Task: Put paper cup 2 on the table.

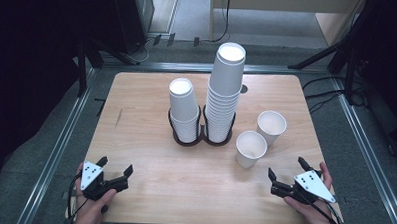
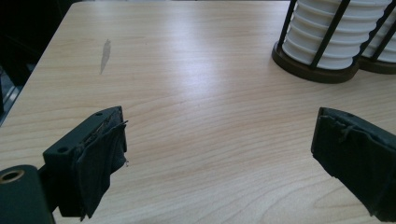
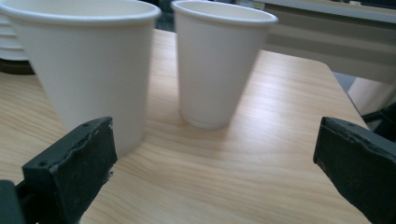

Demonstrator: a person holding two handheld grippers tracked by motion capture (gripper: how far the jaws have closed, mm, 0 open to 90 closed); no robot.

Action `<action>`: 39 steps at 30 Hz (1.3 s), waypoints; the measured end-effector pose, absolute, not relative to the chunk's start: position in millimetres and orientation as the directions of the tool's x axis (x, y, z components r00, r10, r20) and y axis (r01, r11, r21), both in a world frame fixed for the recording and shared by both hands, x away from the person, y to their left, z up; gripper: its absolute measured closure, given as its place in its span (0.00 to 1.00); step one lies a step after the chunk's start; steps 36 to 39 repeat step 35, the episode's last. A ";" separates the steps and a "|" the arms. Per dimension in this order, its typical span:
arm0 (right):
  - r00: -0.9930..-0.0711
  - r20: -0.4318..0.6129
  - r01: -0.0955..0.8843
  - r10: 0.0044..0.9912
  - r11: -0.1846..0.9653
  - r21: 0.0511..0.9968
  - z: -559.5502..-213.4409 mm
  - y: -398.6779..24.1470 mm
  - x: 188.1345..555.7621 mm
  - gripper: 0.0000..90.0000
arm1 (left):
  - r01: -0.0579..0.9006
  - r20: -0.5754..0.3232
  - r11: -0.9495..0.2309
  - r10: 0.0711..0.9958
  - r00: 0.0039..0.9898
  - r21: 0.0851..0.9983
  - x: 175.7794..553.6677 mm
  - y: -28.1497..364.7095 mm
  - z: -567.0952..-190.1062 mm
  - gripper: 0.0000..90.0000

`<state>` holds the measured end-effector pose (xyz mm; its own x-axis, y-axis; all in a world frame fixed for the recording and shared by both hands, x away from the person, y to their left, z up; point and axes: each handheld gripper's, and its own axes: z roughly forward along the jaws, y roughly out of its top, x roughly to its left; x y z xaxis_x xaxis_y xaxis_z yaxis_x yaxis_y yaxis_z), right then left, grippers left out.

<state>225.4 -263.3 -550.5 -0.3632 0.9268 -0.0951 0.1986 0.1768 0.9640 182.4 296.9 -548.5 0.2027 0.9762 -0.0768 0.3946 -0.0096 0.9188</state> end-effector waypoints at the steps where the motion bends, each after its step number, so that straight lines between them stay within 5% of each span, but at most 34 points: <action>1: -0.348 -0.086 0.208 0.933 0.167 0.964 -551.4 -269.5 223.7 0.00 | 0.399 -0.076 -0.011 0.977 0.202 0.917 181.1 298.7 -549.3 0.04; 21: -0.179 -0.026 0.280 0.984 0.076 0.957 -552.4 -335.0 203.8 0.00 | 0.411 -0.086 0.031 0.989 0.116 0.911 165.6 329.3 -551.8 0.04; 39: -0.080 0.000 0.327 0.997 0.026 0.945 -552.5 -337.0 203.6 0.00 | 0.444 -0.075 0.032 0.994 0.079 0.895 169.1 332.0 -553.0 0.04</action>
